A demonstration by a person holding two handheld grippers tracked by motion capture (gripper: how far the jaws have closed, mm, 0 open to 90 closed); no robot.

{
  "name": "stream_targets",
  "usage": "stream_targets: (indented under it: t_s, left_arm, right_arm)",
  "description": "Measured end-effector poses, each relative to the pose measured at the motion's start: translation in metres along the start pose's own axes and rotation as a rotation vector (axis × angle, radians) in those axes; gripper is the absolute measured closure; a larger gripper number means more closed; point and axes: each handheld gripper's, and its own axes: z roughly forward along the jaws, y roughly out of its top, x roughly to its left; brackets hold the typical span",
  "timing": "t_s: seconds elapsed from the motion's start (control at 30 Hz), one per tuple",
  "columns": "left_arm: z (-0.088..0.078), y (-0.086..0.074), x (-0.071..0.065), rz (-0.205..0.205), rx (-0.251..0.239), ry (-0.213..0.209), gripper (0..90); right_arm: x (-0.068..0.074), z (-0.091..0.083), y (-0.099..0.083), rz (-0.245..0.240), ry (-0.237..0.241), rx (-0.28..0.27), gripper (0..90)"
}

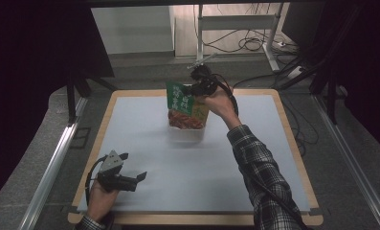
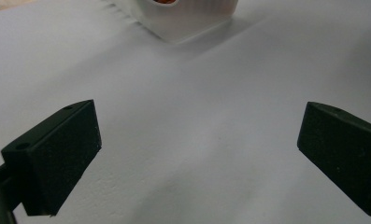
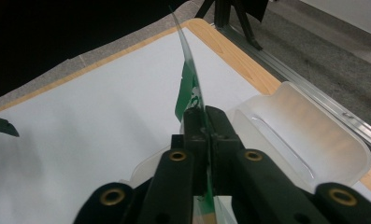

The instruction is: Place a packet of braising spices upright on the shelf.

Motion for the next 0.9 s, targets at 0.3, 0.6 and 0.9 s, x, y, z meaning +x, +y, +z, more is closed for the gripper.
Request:
stream_targets:
  t_s: [0.3, 0.6, 0.9]
  left_arm:
    - [0.000, 0.000, 0.000, -0.001, -0.001, -0.002, 0.0]
    - [0.000, 0.000, 0.000, -0.001, 0.004, -0.009, 0.0]
    - [0.001, 0.000, -0.001, -0.001, 0.004, -0.008, 0.0]
  right_arm:
    - [0.000, -0.005, -0.003, -0.022, -0.029, -0.032, 67.7]
    - [-0.001, -0.011, -0.002, -0.059, -0.064, -0.063, 49.5]
    - [-0.002, -0.023, -0.002, -0.066, -0.087, -0.101, 31.4]
